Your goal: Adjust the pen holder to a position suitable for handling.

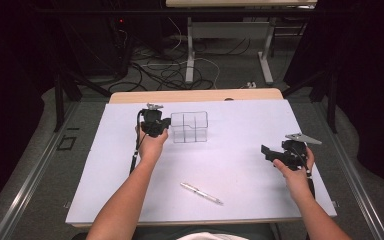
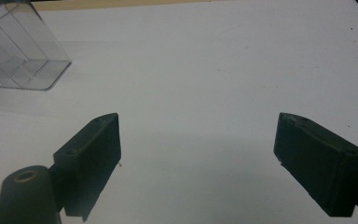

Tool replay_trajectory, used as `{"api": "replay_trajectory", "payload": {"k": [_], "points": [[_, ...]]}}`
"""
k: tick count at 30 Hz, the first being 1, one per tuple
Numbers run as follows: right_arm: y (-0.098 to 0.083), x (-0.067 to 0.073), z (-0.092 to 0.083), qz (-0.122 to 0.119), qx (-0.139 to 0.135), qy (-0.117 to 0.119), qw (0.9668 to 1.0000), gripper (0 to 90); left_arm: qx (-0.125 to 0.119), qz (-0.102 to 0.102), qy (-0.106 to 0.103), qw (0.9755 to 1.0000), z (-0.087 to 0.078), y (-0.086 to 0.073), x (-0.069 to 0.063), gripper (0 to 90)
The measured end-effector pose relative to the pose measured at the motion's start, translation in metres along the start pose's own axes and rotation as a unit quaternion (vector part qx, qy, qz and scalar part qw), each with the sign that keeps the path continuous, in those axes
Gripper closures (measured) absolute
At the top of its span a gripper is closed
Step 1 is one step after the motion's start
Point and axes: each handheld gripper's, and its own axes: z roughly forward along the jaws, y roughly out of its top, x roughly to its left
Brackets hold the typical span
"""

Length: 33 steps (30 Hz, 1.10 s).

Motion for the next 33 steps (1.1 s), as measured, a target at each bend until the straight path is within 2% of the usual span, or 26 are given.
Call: {"api": "replay_trajectory", "payload": {"k": [6, 11, 16, 20, 22, 29, 33], "points": [[0.000, 0.000, 0.000, 0.000, 0.000, 0.001, 1.0000, 14.2, 0.017, 0.017, -0.009, 0.9997, 0.010, 0.000, -0.015, 90.0], [0.000, 0.000, -0.001, 0.002, 0.000, 0.001, 1.0000, 14.2, 0.016, 0.014, -0.009, 0.9997, 0.015, -0.001, -0.021, 90.0], [-0.001, 0.000, 0.000, 0.004, 0.002, 0.001, 1.0000, 14.3, 0.013, -0.001, -0.013, 0.9998, 0.016, 0.002, -0.020, 90.0], [-0.001, 0.000, 0.000, 0.003, 0.002, 0.003, 1.0000, 14.3, 0.012, 0.002, -0.009, 0.9999, 0.018, 0.006, -0.019, 90.0], [-0.001, 0.000, 0.000, 0.001, 0.003, 0.004, 1.0000, 14.4, 0.009, -0.005, -0.009, 0.9999, 0.019, 0.008, -0.019, 90.0], [-0.001, 0.000, -0.001, 0.002, 0.000, 0.005, 1.0000, 14.6, 0.009, 0.008, -0.015, 0.9998, 0.012, 0.008, -0.018, 87.1], [-0.001, -0.001, -0.002, -0.001, -0.001, 0.004, 1.0000, 14.6, -0.004, 0.012, -0.032, 0.9994, 0.003, 0.006, -0.018, 83.9]]}}
